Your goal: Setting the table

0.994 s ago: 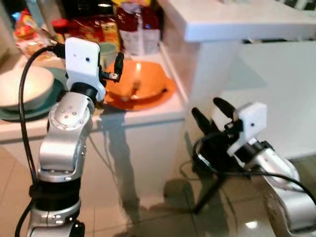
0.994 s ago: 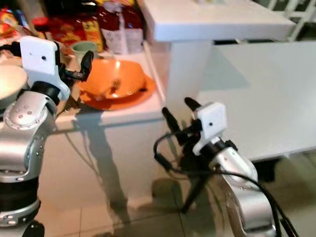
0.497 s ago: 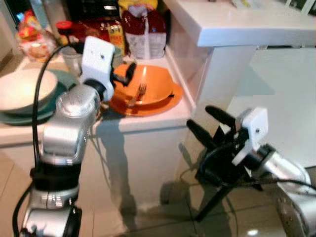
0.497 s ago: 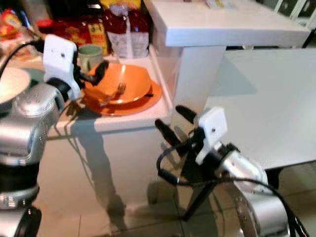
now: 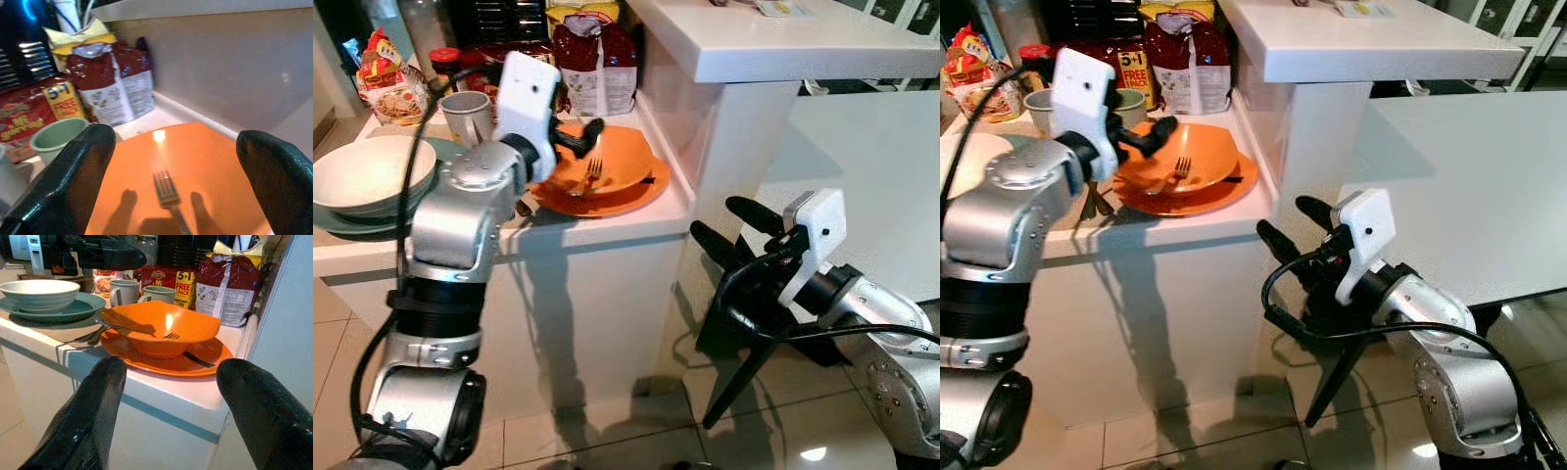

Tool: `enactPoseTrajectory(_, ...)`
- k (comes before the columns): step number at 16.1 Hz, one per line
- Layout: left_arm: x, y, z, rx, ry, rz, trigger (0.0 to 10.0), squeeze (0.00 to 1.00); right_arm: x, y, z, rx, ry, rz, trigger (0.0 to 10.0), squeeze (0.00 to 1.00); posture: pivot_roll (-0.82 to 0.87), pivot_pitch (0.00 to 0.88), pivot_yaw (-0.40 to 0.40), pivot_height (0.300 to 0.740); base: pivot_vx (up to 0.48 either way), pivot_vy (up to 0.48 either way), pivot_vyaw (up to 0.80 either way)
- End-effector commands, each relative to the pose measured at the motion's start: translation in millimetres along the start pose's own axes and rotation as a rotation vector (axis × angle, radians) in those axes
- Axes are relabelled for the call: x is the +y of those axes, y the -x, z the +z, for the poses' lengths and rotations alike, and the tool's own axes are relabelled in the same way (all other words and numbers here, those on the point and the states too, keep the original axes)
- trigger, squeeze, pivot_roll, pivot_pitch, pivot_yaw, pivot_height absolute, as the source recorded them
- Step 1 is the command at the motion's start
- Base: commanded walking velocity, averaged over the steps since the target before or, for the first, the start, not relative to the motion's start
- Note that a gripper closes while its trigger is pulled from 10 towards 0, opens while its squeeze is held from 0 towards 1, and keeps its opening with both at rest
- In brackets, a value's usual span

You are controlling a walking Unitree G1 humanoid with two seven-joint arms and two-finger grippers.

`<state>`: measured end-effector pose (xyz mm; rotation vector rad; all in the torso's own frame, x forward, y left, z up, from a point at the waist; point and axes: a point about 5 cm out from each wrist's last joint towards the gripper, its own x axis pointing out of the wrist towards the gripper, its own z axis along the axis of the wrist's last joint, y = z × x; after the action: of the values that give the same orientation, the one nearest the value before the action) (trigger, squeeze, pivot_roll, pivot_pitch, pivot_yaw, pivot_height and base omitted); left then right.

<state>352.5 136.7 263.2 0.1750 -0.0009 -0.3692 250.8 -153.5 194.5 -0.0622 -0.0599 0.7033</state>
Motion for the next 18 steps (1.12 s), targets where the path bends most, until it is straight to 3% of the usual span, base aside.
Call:
enactPoseTrajectory(1,-3.4,-1.3,3,-0.005,0.012,-0.023,10.0,0.0,-6.0,0.4,3,0.003,0.019,-0.018,10.0,0.0,-0.01,0.027,-0.004,0.74,0.0,0.0,0.0)
enactPoseTrajectory(3,-7.3,0.5,3,-0.04,0.002,-0.015,10.0,0.0,-8.9,0.6,4,-0.003,0.068,-0.048,10.0,0.0,-0.01,0.029,-0.008,0.74,0.0,0.0,0.0)
enactPoseTrajectory(6,-13.9,-0.2,-8,0.018,0.036,-0.009,10.0,0.0,-2.3,-2.0,-1,0.011,0.039,-0.019,10.0,0.0,-0.01,0.029,-0.012,0.74,0.0,0.0,0.0)
enactPoseTrajectory(15,-15.0,-1.9,-2,-0.017,0.052,0.005,10.0,0.0,-2.3,-1.5,-2,0.023,0.053,-0.02,10.0,0.0,-0.01,0.029,-0.013,0.74,0.0,0.0,0.0)
enactPoseTrajectory(18,-12.1,-16.7,-7,0.096,0.006,-0.028,10.0,0.0,-2.8,-2.8,-1,0.033,0.052,-0.012,10.0,0.0,-0.01,0.026,-0.016,0.74,0.0,0.0,0.0)
